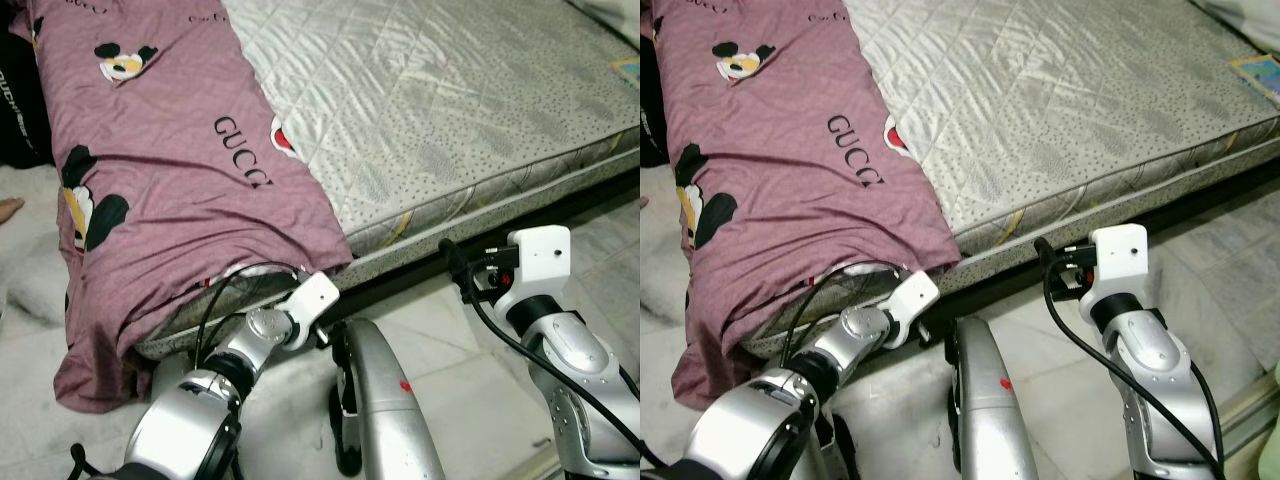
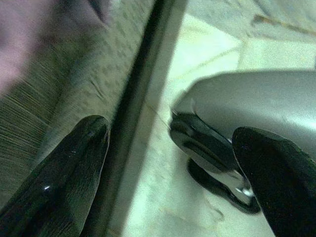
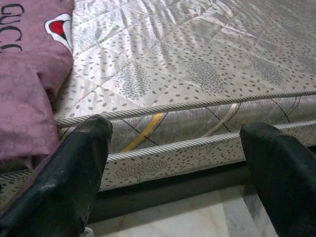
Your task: Clean up the room
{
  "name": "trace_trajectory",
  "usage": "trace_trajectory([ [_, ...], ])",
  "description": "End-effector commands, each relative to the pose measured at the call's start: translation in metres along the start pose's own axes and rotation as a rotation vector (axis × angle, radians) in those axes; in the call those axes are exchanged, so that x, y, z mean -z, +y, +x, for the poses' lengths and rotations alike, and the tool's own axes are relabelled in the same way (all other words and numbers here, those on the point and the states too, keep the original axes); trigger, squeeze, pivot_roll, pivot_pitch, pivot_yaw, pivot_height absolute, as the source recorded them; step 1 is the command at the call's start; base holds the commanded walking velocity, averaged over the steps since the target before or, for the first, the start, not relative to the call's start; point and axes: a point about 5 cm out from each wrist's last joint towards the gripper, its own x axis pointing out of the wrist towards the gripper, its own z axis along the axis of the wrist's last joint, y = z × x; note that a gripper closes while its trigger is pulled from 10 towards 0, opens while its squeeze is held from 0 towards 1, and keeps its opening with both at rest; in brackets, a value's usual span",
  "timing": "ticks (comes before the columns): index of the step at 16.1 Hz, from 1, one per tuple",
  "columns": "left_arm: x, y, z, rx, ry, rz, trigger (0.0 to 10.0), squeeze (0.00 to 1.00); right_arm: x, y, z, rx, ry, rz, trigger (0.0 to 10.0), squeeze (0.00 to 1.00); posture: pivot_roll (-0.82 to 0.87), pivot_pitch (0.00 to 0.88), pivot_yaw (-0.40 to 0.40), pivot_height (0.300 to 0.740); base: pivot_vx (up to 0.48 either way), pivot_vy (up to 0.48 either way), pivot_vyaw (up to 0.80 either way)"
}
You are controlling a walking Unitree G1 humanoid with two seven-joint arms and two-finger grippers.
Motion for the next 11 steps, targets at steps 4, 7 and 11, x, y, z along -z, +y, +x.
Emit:
trace_trajectory([
  [4,-0.075,0.046,-0.016,-0.167,-0.328,0.071,10.0,0.00,0.001,-0.003,0.000,0.028,-0.010,-0.005,10.0,0.00,-0.31,0.154,-0.042,0.531,0.000,0.000,0.00],
  [7,-0.112,0.053,-0.029,-0.135,-0.467,0.175,10.0,0.00,0.002,0.000,-0.001,0.032,-0.012,-0.007,10.0,0.00,-0.31,0.158,-0.043,0.531,0.000,0.000,0.00],
  [11,-0.111,0.036,-0.025,-0.048,-0.473,0.183,10.0,0.00,0.003,0.001,0.000,0.035,-0.013,-0.008,10.0,0.00,-0.31,0.163,-0.040,0.531,0.000,0.000,0.00],
])
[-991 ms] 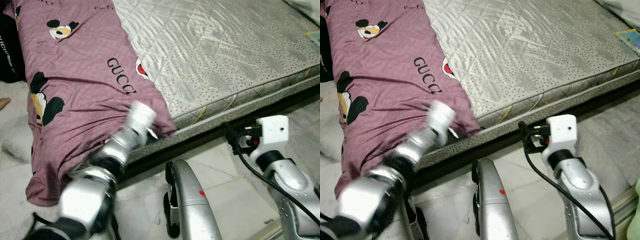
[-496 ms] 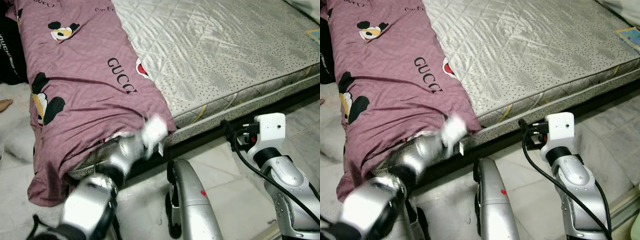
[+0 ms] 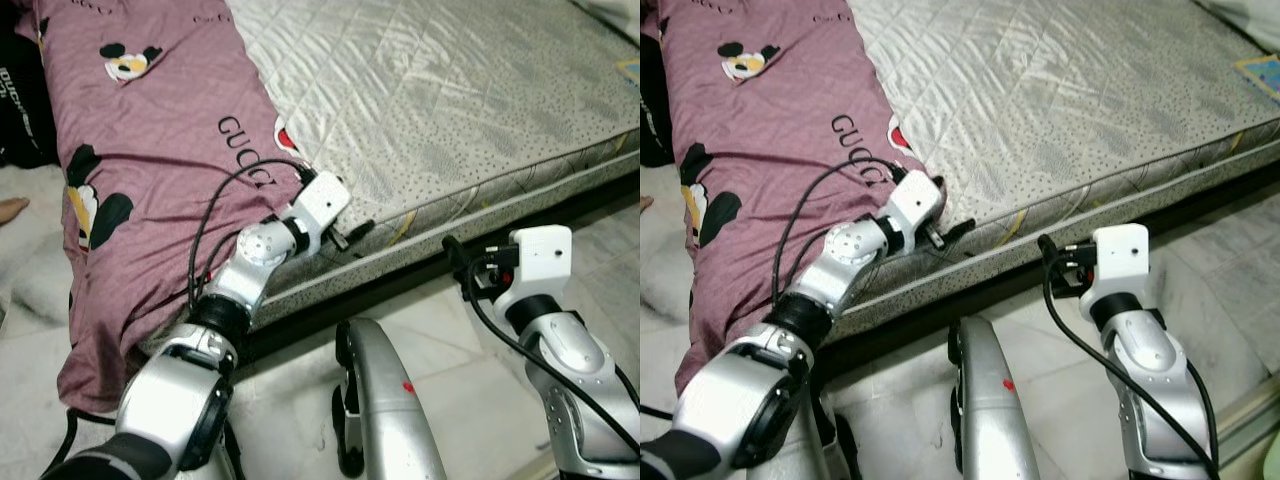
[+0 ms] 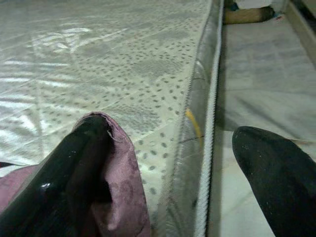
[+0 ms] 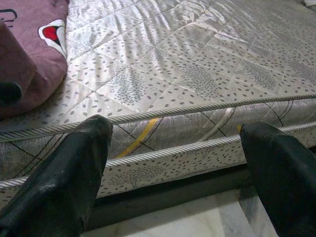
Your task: Clean up the room
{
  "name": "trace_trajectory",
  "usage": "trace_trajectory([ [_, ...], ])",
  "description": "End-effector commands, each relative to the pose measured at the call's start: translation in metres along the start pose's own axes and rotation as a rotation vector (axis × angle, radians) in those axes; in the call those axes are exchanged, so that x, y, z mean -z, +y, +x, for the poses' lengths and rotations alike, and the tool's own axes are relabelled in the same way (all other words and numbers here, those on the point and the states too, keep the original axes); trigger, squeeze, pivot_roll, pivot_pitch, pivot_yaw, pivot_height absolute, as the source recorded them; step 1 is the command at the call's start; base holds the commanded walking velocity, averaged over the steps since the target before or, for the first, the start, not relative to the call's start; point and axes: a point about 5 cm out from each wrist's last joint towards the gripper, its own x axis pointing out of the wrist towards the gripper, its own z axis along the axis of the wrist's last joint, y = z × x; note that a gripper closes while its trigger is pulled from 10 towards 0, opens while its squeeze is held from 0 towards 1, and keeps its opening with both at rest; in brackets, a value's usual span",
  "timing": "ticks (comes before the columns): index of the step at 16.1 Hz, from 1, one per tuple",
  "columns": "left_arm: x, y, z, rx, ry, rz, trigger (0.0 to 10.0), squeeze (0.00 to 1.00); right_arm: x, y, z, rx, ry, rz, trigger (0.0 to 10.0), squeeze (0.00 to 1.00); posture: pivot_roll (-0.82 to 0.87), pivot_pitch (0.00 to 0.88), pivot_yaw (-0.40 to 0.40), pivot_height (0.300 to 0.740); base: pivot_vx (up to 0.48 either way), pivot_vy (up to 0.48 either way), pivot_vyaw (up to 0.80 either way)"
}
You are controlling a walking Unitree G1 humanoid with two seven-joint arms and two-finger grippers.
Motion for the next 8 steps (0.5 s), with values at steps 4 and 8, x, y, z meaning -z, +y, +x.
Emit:
trace_trajectory([
  [4,0.011,-0.040,-0.003,0.234,0.058,-0.123,10.0,0.00,0.005,-0.002,-0.003,0.004,0.018,-0.009,10.0,0.00,-0.31,0.163,-0.040,0.531,0.000,0.000,0.00],
  [8,0.026,-0.074,-0.023,0.385,0.155,-0.091,10.0,0.00,0.005,0.001,0.000,0.000,0.015,-0.008,10.0,0.00,-0.30,0.157,-0.038,0.531,0.000,0.000,0.00],
])
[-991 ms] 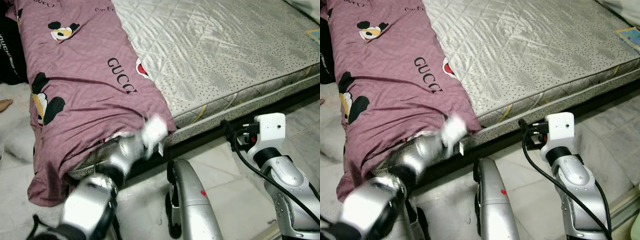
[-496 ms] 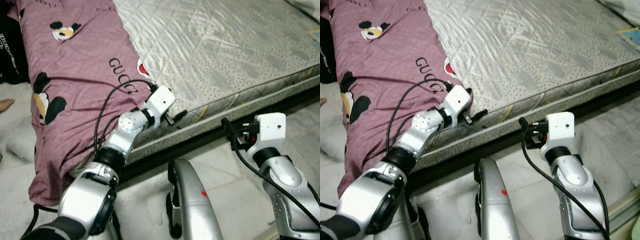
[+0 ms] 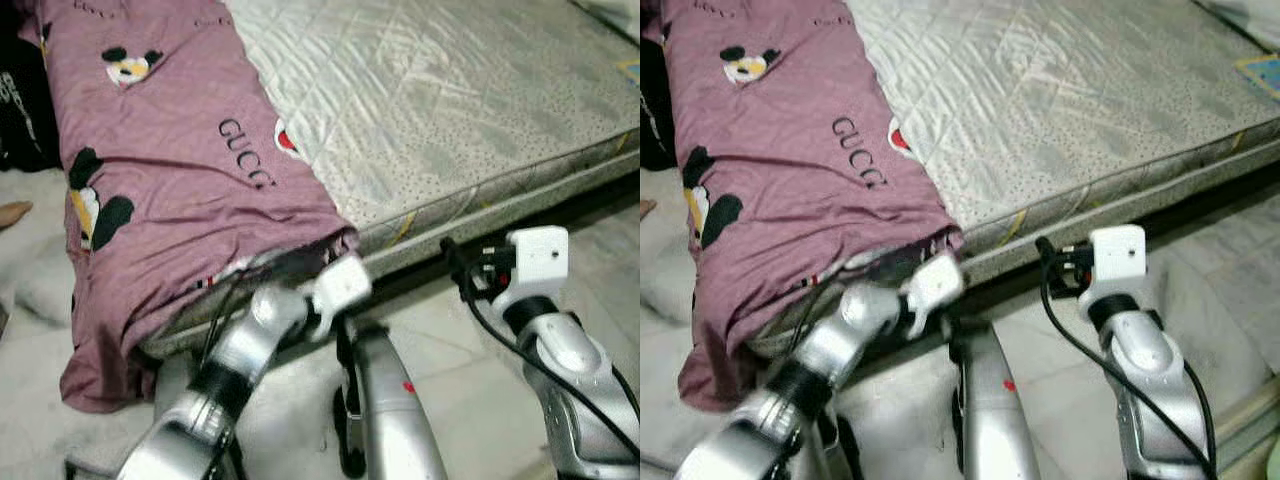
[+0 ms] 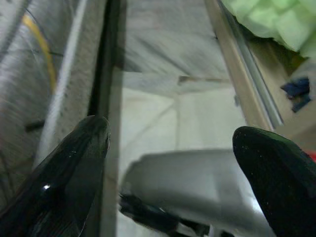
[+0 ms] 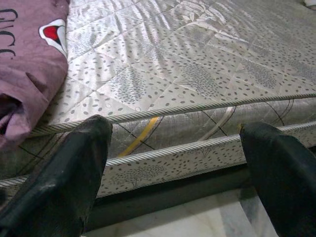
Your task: Clean up the room
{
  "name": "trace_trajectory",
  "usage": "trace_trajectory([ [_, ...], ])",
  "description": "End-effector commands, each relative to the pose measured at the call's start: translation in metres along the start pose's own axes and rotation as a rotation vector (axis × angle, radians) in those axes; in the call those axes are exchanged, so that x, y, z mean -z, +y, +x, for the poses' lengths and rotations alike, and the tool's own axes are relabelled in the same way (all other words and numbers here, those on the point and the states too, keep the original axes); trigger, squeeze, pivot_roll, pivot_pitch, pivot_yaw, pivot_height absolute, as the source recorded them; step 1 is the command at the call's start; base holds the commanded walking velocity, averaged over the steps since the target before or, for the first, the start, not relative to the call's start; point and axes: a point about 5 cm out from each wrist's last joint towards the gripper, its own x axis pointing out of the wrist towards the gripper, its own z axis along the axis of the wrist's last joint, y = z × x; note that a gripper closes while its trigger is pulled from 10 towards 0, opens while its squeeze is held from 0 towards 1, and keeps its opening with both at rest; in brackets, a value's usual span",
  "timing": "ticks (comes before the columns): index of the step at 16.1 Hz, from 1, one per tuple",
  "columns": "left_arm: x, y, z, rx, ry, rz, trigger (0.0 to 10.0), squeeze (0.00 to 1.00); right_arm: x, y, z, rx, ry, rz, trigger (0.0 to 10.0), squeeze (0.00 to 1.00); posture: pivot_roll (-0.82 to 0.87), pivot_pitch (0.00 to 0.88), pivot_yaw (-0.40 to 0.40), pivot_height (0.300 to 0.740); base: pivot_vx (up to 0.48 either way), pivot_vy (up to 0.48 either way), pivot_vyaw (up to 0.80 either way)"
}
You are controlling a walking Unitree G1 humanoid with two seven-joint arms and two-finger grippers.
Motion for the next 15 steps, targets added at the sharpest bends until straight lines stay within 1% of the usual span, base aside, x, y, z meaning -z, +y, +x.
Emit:
trace_trajectory([
  [1,-0.026,0.004,-0.003,-0.019,-0.079,0.064,10.0,0.00,0.003,0.000,0.000,0.000,0.009,-0.003,10.0,0.00,-0.30,0.155,-0.038,0.531,0.000,0.000,0.00],
  [2,-0.038,0.008,-0.007,-0.066,-0.137,0.088,10.0,0.00,0.003,0.000,0.000,0.002,0.008,-0.003,10.0,0.00,-0.30,0.155,-0.038,0.531,0.000,0.000,0.00],
  [3,-0.077,0.038,-0.022,-0.322,-0.363,0.090,10.0,0.00,0.002,-0.001,0.001,0.005,0.004,-0.005,10.0,0.00,-0.30,0.157,-0.039,0.531,0.000,0.000,0.00],
  [5,-0.100,0.065,-0.043,-0.558,-0.500,0.059,10.0,0.00,0.002,-0.001,0.001,0.007,0.002,-0.006,10.0,0.00,-0.30,0.158,-0.041,0.531,0.000,0.000,0.00],
  [6,-0.105,0.080,-0.058,-0.665,-0.539,0.026,10.0,0.00,0.002,-0.002,0.000,0.009,0.003,-0.007,10.0,0.00,-0.30,0.160,-0.042,0.531,0.000,0.000,0.00],
  [7,-0.086,0.105,-0.078,-0.811,-0.422,-0.023,10.0,0.00,0.002,-0.003,-0.003,0.014,0.007,-0.012,10.0,0.00,-0.31,0.169,-0.045,0.531,0.000,0.000,0.00],
  [8,-0.074,0.109,-0.081,-0.824,-0.347,-0.055,10.0,0.00,0.002,-0.003,-0.004,0.015,0.008,-0.014,10.0,0.00,-0.32,0.175,-0.048,0.531,0.000,0.000,0.00],
  [10,-0.033,0.124,-0.086,-0.858,-0.158,-0.201,10.0,0.00,0.003,-0.005,-0.008,0.017,0.020,-0.021,10.0,0.00,-0.33,0.188,-0.053,0.531,0.000,0.000,0.00],
  [11,-0.020,0.126,-0.086,-0.866,-0.101,-0.239,10.0,0.00,0.003,-0.006,-0.009,0.017,0.024,-0.024,10.0,0.00,-0.34,0.189,-0.055,0.531,0.000,0.000,0.00],
  [12,-0.006,0.126,-0.084,-0.847,-0.031,-0.275,10.0,0.00,0.003,-0.007,-0.009,0.017,0.026,-0.026,10.0,0.00,-0.34,0.189,-0.055,0.531,0.000,0.000,0.00],
  [13,0.014,0.119,-0.077,-0.792,0.065,-0.312,10.0,0.00,0.002,-0.007,-0.009,0.017,0.028,-0.028,10.0,0.00,-0.35,0.191,-0.055,0.531,0.000,0.000,0.00],
  [15,0.041,0.105,-0.070,-0.732,0.199,-0.278,10.0,0.00,0.002,-0.007,-0.007,0.017,0.027,-0.027,10.0,0.00,-0.35,0.182,-0.045,0.531,0.000,0.000,0.00],
])
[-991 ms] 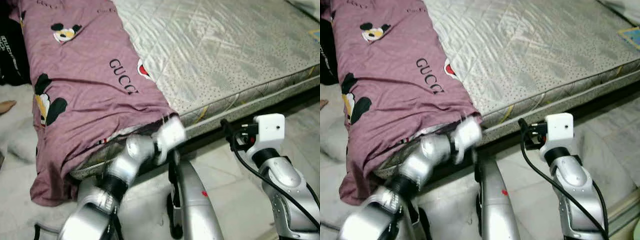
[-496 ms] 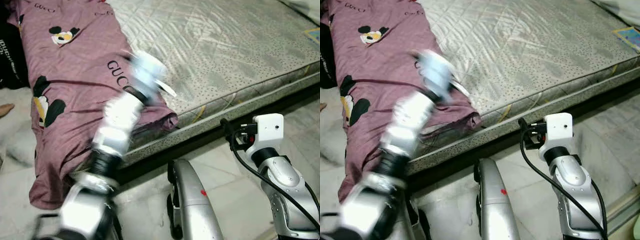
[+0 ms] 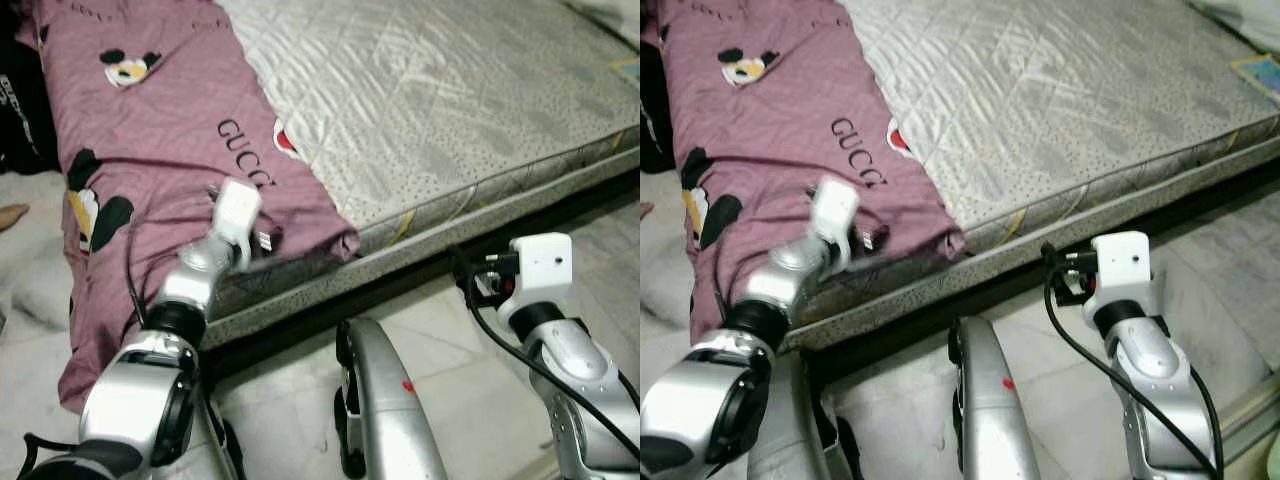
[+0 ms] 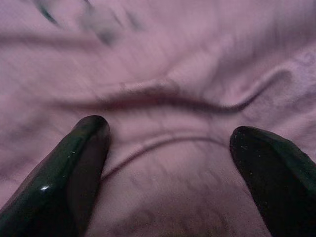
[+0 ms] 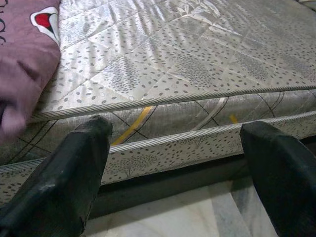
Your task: Clean up the room
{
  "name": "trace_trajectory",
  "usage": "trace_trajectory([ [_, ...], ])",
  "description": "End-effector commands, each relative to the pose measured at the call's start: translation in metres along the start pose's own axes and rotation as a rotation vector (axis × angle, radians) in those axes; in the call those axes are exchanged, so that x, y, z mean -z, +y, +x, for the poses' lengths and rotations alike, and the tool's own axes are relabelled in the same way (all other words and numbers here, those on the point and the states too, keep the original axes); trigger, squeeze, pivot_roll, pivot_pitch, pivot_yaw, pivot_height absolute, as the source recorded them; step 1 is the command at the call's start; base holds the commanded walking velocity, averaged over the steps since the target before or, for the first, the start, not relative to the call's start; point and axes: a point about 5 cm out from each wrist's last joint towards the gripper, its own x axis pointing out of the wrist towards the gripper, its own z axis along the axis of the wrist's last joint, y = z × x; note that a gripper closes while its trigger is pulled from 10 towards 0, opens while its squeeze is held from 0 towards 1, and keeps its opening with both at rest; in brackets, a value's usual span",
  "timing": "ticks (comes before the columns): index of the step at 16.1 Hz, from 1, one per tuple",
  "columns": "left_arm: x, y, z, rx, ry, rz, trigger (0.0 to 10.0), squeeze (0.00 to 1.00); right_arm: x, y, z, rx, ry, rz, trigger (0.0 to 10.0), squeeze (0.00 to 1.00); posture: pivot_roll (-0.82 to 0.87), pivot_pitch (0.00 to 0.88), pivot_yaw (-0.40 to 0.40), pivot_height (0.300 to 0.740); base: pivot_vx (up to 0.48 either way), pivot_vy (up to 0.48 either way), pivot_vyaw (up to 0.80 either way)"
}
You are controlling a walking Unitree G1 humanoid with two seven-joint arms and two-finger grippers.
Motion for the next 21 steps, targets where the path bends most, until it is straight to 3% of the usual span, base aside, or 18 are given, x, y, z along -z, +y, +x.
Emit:
trace_trajectory([
  [1,0.021,-0.005,-0.001,0.027,0.083,0.019,10.0,0.00,-0.001,-0.001,0.000,0.006,0.002,-0.001,10.0,0.00,-0.35,0.177,-0.040,0.531,0.000,0.000,0.00],
  [2,0.045,-0.015,-0.003,0.077,0.164,0.043,10.0,0.00,-0.003,0.001,0.001,0.006,-0.007,0.006,10.0,0.00,-0.35,0.171,-0.035,0.531,0.000,0.000,0.00],
  [3,0.056,-0.023,-0.005,0.120,0.198,0.076,10.0,0.00,-0.004,0.003,0.003,0.007,-0.015,0.013,10.0,0.00,-0.35,0.158,-0.025,0.531,0.000,0.000,0.00],
  [5,0.049,-0.023,-0.003,0.123,0.163,0.107,10.0,0.00,-0.004,0.004,0.007,0.012,-0.026,0.023,10.0,0.00,-0.33,0.139,-0.014,0.531,0.000,0.000,0.00],
  [7,0.012,-0.012,0.001,0.044,-0.027,0.179,10.0,0.00,-0.006,0.010,0.018,0.013,-0.056,0.051,10.0,0.00,-0.30,0.109,0.002,0.531,0.000,0.000,0.00],
  [10,-0.030,0.000,-0.003,-0.055,-0.247,0.207,10.0,0.00,-0.009,0.023,0.031,0.009,-0.094,0.096,10.0,0.00,-0.24,0.063,0.028,0.531,0.000,0.000,0.00],
  [14,-0.044,0.020,-0.027,-0.238,-0.440,0.109,10.0,0.00,-0.012,0.036,0.045,-0.001,-0.134,0.149,10.0,0.00,-0.18,0.020,0.056,0.531,0.000,0.000,0.00],
  [15,-0.035,0.032,-0.050,-0.376,-0.500,0.027,10.0,0.00,-0.011,0.041,0.053,-0.007,-0.143,0.178,10.0,0.00,-0.14,0.000,0.062,0.531,0.000,0.000,0.00],
  [16,-0.025,0.036,-0.064,-0.430,-0.521,-0.022,10.0,0.00,-0.010,0.044,0.057,-0.009,-0.146,0.203,10.0,0.00,-0.13,0.000,0.061,0.531,0.000,0.000,0.00],
  [19,0.008,0.038,-0.090,-0.530,-0.513,-0.142,10.0,0.00,-0.009,0.050,0.067,-0.011,-0.144,0.262,10.0,0.00,-0.10,0.000,0.062,0.531,0.000,0.000,0.00],
  [21,0.015,0.034,-0.105,-0.561,-0.526,-0.159,10.0,0.00,-0.009,0.052,0.073,-0.011,-0.152,0.282,10.0,0.00,-0.08,0.000,0.057,0.531,0.000,0.000,0.00],
])
